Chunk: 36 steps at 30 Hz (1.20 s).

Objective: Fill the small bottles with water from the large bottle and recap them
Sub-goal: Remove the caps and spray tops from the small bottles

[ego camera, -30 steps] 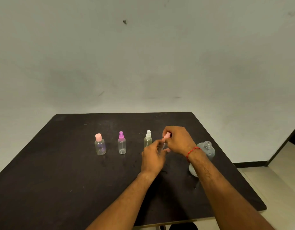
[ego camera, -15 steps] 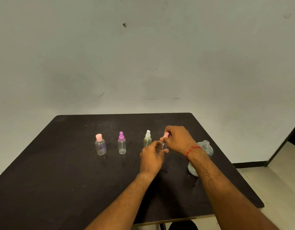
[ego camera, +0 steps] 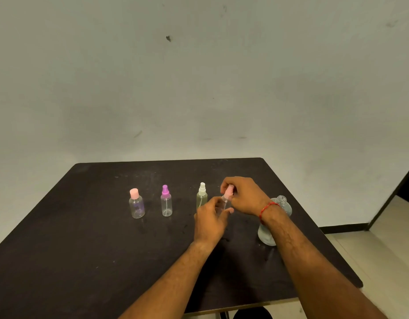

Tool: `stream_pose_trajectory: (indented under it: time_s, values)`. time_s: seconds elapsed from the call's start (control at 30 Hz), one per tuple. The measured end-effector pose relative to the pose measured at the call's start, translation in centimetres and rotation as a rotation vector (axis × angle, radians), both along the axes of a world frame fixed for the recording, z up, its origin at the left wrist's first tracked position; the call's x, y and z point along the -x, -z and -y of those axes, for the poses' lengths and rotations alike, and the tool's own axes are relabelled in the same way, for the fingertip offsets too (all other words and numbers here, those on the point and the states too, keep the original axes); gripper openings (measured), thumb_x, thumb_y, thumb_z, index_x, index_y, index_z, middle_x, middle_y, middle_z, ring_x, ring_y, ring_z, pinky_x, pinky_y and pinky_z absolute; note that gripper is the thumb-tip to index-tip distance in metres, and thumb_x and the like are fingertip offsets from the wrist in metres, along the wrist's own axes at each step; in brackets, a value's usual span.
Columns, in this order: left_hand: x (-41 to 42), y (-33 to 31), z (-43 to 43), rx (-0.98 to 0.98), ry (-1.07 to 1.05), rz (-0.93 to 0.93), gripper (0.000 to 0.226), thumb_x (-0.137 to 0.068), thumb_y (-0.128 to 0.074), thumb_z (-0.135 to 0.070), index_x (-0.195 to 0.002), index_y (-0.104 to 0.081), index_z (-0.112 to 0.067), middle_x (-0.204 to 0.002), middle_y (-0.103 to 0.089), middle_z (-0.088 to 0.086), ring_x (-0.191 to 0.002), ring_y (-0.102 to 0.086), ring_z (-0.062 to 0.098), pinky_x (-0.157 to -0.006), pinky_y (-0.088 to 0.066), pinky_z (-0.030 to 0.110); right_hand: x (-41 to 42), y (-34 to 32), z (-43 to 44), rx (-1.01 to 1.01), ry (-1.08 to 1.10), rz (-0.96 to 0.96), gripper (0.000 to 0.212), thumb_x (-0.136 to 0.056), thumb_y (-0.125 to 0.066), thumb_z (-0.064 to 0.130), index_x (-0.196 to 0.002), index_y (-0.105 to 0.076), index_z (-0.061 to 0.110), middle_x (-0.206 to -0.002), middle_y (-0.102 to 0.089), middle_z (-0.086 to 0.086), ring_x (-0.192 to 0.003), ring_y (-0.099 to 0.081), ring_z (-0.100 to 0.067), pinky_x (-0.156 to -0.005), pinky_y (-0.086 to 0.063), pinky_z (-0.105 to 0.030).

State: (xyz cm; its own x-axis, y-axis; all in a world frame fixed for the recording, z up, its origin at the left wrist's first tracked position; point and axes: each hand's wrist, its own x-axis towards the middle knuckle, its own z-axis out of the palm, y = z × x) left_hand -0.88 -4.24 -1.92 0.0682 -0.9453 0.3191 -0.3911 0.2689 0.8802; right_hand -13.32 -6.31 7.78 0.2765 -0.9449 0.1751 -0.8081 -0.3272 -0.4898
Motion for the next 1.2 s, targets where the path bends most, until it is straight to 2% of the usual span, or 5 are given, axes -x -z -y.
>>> stream_pose_trajectory:
  time_s: [0.27, 0.47, 0.67, 0.9, 1.2]
  values:
    - [0.4, 0.1, 0.3, 0.026, 0.002, -0.008, 0.027, -0.085, -0.08, -0.028, -0.11, -0.072, -0.025, -0.093, -0.073, -0.013, -0.091, -0.069, 0.001, -0.081, -0.056, 0.019, 0.2, -0.2, -0.1, 0.008, 0.168, -0.066, 0.029, -0.082, -0.069, 0.049, -0.092, -0.061, 0.024, -0.088, -0.064, 0.004, -0.081, -0.061, -0.013, -0.069, -0.048, -0.025]
    - [0.5, 0.2, 0.2, 0.013, 0.007, -0.017, 0.027, -0.085, -0.08, -0.028, -0.109, -0.07, -0.025, -0.092, -0.072, -0.012, -0.089, -0.069, 0.001, -0.078, -0.056, 0.016, 0.2, -0.9, -0.3, -0.015, -0.046, -0.162, 0.025, -0.08, -0.066, 0.008, -0.094, -0.066, 0.028, -0.099, -0.057, 0.005, -0.092, -0.055, -0.015, -0.075, -0.042, -0.023]
    - [0.8, 0.0, 0.1, 0.02, 0.003, -0.014, 0.024, -0.085, -0.08, -0.027, -0.107, -0.071, -0.025, -0.092, -0.073, -0.011, -0.089, -0.068, -0.001, -0.074, -0.05, 0.007, 0.4, -0.6, -0.1, -0.014, 0.134, -0.125, 0.029, -0.084, -0.066, 0.047, -0.102, -0.058, 0.026, -0.095, -0.061, 0.003, -0.086, -0.059, -0.016, -0.074, -0.049, -0.028]
    - [0.9, 0.3, 0.3, -0.002, -0.004, -0.013, 0.027, -0.085, -0.08, -0.031, -0.109, -0.07, -0.026, -0.091, -0.071, -0.014, -0.088, -0.067, -0.003, -0.071, -0.048, 0.004, 0.5, -1.6, -0.3, -0.026, 0.015, -0.139, 0.02, -0.081, -0.068, 0.011, -0.096, -0.067, 0.025, -0.103, -0.062, 0.004, -0.098, -0.059, -0.018, -0.086, -0.052, -0.032]
    - [1.1, 0.2, 0.3, -0.02, -0.007, -0.011, 0.029, -0.086, -0.079, -0.03, -0.113, -0.069, -0.025, -0.095, -0.068, -0.016, -0.092, -0.064, -0.004, -0.072, -0.046, 0.004, 0.6, -1.2, 0.0, 0.013, 0.149, -0.156, 0.012, -0.085, -0.07, 0.034, -0.086, -0.064, 0.024, -0.093, -0.067, 0.002, -0.087, -0.063, -0.017, -0.081, -0.055, -0.034]
